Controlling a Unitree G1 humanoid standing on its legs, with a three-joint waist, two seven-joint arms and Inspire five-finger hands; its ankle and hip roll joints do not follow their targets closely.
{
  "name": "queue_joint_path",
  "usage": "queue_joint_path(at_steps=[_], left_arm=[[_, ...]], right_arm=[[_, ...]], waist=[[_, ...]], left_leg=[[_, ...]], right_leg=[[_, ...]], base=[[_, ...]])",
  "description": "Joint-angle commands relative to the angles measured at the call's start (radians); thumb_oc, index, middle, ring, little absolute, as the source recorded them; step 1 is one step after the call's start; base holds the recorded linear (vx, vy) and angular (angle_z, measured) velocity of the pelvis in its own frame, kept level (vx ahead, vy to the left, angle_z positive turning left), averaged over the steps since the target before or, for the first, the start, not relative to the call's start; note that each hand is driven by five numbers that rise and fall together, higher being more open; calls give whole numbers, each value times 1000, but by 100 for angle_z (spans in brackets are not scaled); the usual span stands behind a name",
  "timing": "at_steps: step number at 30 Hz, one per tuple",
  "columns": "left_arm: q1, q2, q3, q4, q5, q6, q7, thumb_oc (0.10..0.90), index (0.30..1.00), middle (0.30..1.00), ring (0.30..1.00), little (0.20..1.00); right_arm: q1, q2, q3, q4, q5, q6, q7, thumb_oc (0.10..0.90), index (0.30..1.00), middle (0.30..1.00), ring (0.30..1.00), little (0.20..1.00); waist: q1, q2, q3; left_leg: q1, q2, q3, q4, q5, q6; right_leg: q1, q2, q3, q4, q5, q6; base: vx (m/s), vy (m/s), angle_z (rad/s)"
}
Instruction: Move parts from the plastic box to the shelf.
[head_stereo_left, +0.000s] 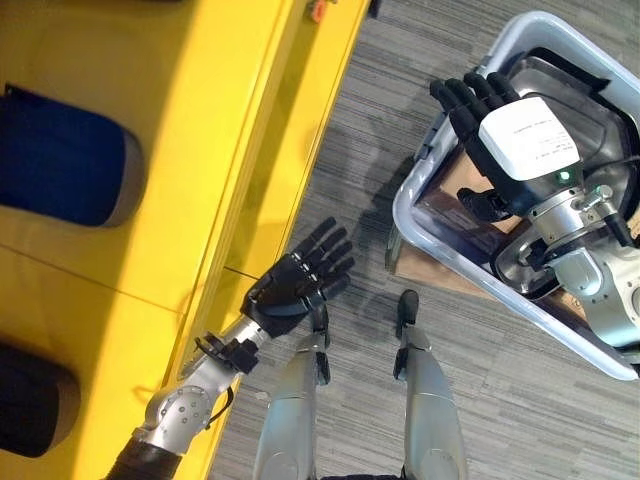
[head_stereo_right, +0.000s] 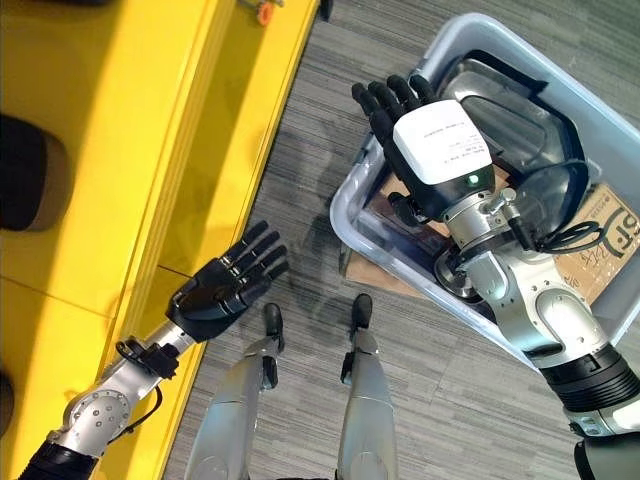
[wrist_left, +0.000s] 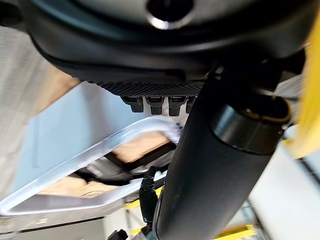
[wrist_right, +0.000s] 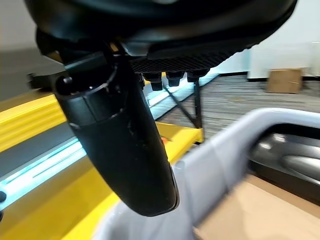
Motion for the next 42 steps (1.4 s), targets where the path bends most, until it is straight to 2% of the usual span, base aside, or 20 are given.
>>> queue_joint_path(at_steps=[1, 5, 7, 9, 11, 12, 13, 16, 19, 20, 28, 30, 33, 39, 42], left_arm=[[18, -58, 44, -170, -17, -24, -55, 900, 1000, 1000, 1000, 1000], [12, -57, 51, -175, -18, -5, -45, 900, 1000, 1000, 1000, 1000], [10, -60, 48, -174, -9, -5, -40, 900, 1000, 1000, 1000, 1000], [14, -71, 43, -180, 3, -3, -32, 900, 1000, 1000, 1000, 1000], [17, -83, 37, -189, 0, -20, -11, 900, 1000, 1000, 1000, 1000], [15, -90, 34, -191, -3, -30, 3, 900, 1000, 1000, 1000, 1000], [15, -100, 29, -191, 3, -32, 14, 900, 1000, 1000, 1000, 1000], [19, -116, 25, -193, 10, -38, 13, 900, 1000, 1000, 1000, 1000], [20, -114, 23, -195, 6, -44, 8, 900, 1000, 1000, 1000, 1000], [19, -116, 23, -198, 1, -51, 9, 900, 1000, 1000, 1000, 1000], [3, -116, 18, -191, 15, -44, 1, 900, 1000, 1000, 1000, 1000], [1, -117, 11, -190, 21, -45, -2, 900, 1000, 1000, 1000, 1000], [-9, -116, -5, -178, 39, -50, -13, 900, 1000, 1000, 1000, 1000], [-12, -105, -10, -169, 42, -45, -32, 900, 1000, 1000, 1000, 1000], [-8, -104, -13, -169, 46, -49, -41, 900, 1000, 1000, 1000, 1000]], right_arm=[[-51, -92, -106, -73, 22, -22, -13, 900, 1000, 1000, 1000, 1000], [-20, -90, -130, -88, 12, 73, 14, 900, 1000, 1000, 1000, 1000], [0, -85, -148, -86, 16, 103, -14, 900, 1000, 1000, 1000, 1000], [25, -73, -183, -88, 35, 191, -31, 900, 1000, 1000, 1000, 1000], [68, -56, -228, -94, 38, 210, -94, 900, 1000, 1000, 1000, 1000], [95, -41, -262, -102, 27, 202, -127, 900, 1000, 1000, 1000, 1000], [136, -18, -306, -118, -21, 183, -150, 900, 1000, 1000, 1000, 1000], [198, -5, -370, -131, -37, 164, -199, 900, 1000, 1000, 1000, 1000], [232, -6, -413, -129, 52, 181, -264, 900, 1000, 1000, 1000, 1000], [253, 4, -445, -118, 54, 163, -314, 900, 1000, 1000, 1000, 1000], [286, -47, -522, -110, -57, 23, -329, 900, 1000, 1000, 1000, 1000], [289, -56, -523, -106, -62, -8, -352, 900, 1000, 1000, 1000, 1000], [234, -84, -466, -101, -123, -58, -351, 900, 1000, 1000, 1000, 1000], [132, -118, -359, -114, -182, -80, -298, 900, 1000, 1000, 1000, 1000], [123, -129, -342, -113, -174, -73, -293, 900, 1000, 1000, 1000, 1000]], waist=[[-23, 29, -15], [-54, 32, -15], [-68, 31, -15], [-88, 35, -15], [-109, 37, -15], [-124, 41, -15], [-143, 52, -15], [-169, 67, -15], [-185, 74, -15], [-197, 78, -15], [-219, 83, -15], [-219, 84, -15], [-209, 93, -15], [-199, 117, -15], [-193, 121, -15]], left_leg=[[77, 149, 52, 10, -57, -81], [83, 149, 63, 22, -72, -82], [85, 152, 68, 33, -81, -83], [97, 152, 76, 44, -95, -83], [106, 156, 85, 46, -100, -84], [118, 158, 95, 43, -105, -85], [154, 160, 100, 41, -136, -90], [175, 159, 122, 37, -146, -90], [187, 162, 134, 30, -147, -93], [194, 168, 138, 21, -144, -97], [188, 188, 136, 10, -137, -112], [181, 191, 132, 12, -136, -114], [156, 196, 124, 25, -129, -120], [105, 199, 108, 41, -106, -130], [83, 198, 100, 47, -107, -130]], right_leg=[[-26, -50, 12, 15, -16, 69], [-41, -38, 46, 17, -13, 63], [-48, -33, 60, 21, -14, 61], [-50, -28, 78, 23, -13, 59], [-52, -22, 98, 21, -13, 57], [-51, -18, 111, 18, -14, 57], [-34, -13, 127, 20, -35, 63], [-36, -10, 150, 11, -33, 62], [-42, -2, 163, 10, -33, 59], [-47, 5, 173, 10, -35, 55], [-77, 25, 192, 9, -35, 45], [-86, 27, 196, 11, -35, 42], [-108, 30, 199, 20, -40, 40], [-158, 28, 201, 45, -50, 33], [-182, 26, 202, 55, -51, 32]], base=[[54, 19, -31], [21, -33, -19], [11, -19, -8], [19, 11, -12], [19, 41, -20], [101, 116, -23], [96, 112, -22], [18, 42, -30], [-33, -15, -27], [-53, -47, -16], [-53, -66, -8], [-55, -71, -2], [-49, -77, -2], [-29, -60, 2], [-9, -21, 1]])
